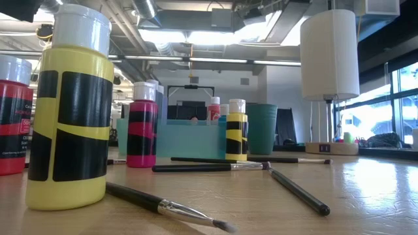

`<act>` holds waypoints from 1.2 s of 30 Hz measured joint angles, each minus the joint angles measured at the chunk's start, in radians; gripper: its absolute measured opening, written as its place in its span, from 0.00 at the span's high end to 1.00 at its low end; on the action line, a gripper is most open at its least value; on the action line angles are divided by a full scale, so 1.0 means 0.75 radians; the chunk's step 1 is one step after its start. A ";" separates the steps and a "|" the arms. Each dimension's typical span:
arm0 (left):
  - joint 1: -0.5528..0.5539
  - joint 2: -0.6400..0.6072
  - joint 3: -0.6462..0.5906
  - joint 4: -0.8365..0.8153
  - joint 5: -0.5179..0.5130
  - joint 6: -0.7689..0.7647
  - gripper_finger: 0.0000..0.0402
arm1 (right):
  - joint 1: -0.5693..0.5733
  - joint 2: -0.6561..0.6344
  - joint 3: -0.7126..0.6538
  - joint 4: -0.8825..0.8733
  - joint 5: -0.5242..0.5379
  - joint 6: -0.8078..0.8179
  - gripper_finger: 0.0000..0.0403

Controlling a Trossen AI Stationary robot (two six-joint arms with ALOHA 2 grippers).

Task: Pick & Place Paint Supplies
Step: Put the black paint brush into the dark green cup

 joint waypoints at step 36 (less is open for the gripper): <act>0.000 -0.001 -0.002 -0.052 0.062 -0.058 0.75 | 0.041 0.002 0.002 -0.125 0.098 -0.008 1.00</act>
